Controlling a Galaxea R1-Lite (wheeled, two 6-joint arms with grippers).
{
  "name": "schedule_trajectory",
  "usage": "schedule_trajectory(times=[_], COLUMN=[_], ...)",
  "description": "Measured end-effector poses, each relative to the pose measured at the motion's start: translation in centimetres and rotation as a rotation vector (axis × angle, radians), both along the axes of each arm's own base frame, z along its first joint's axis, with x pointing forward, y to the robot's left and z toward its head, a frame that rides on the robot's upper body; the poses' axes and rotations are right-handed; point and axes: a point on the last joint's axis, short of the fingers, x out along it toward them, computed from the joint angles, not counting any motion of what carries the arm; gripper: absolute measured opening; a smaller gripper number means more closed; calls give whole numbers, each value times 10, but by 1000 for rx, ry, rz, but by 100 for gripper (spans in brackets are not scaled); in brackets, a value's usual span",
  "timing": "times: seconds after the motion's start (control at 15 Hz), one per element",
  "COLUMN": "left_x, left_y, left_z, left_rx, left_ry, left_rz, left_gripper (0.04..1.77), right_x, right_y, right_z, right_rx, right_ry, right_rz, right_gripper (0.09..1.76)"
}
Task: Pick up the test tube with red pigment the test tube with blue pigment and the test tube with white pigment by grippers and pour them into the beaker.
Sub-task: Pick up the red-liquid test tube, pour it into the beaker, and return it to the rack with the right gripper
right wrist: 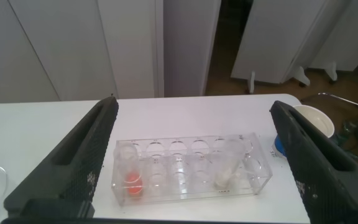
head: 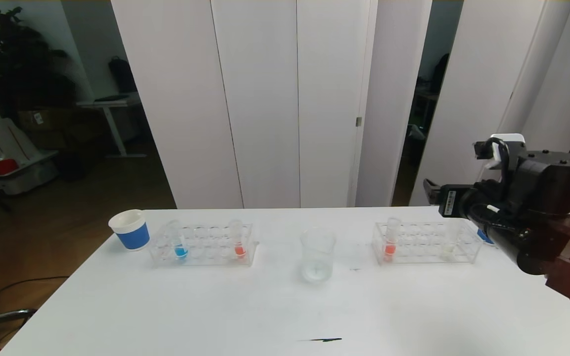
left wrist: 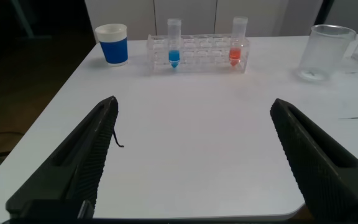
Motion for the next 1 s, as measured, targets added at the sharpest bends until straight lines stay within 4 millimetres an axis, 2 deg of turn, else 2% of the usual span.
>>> schedule_trajectory(times=[0.33, 0.47, 0.73, 1.0], left_x=[0, 0, 0, 0], left_y=[0, 0, 0, 0], left_z=[0, 0, 0, 0], left_rx=[0, 0, 0, 0], left_ry=[0, 0, 0, 0], left_rz=[0, 0, 0, 0], left_gripper=[175, 175, 175, 175], right_x=[-3, -8, -15, -6], right_y=[17, 21, 26, 31], right_z=[-58, -75, -103, -117], right_rx=[-21, -26, -30, -35], right_ry=[77, 100, 143, 170], right_rz=[51, 68, 87, 85], right_gripper=[175, 175, 175, 175])
